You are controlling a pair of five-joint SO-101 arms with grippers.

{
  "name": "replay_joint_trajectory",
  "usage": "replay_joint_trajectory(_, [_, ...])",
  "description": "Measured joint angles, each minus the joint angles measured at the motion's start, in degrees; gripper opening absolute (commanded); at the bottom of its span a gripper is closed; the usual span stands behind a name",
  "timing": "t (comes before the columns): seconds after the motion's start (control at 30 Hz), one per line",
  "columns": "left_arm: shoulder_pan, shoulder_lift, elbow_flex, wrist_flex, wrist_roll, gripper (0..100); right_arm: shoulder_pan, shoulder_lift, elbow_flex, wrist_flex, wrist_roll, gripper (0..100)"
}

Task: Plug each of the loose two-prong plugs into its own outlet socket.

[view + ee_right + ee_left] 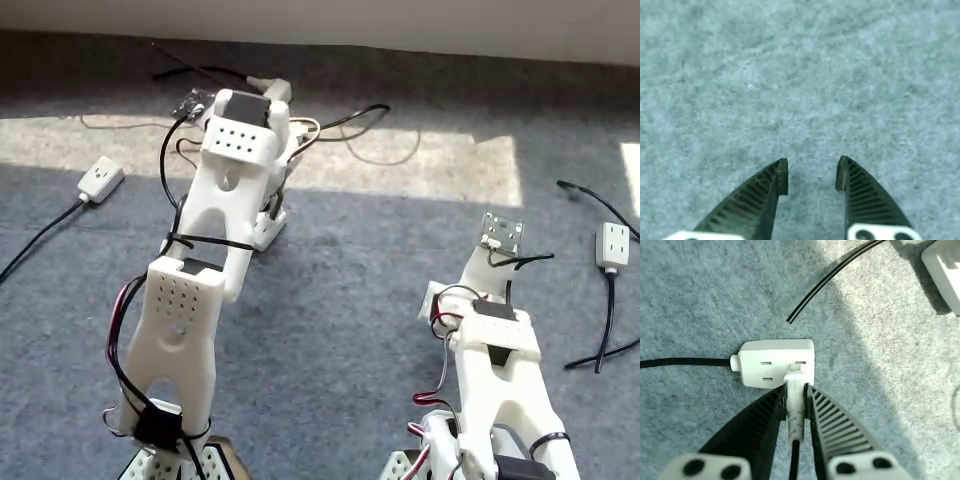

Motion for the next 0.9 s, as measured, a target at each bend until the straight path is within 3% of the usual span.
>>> replay_joint_trajectory(0.9, [-0.2, 7.7, -2.4, -1.8, -0.1, 1, 0.0, 0.0, 0.0, 0.0, 0.0, 17.0])
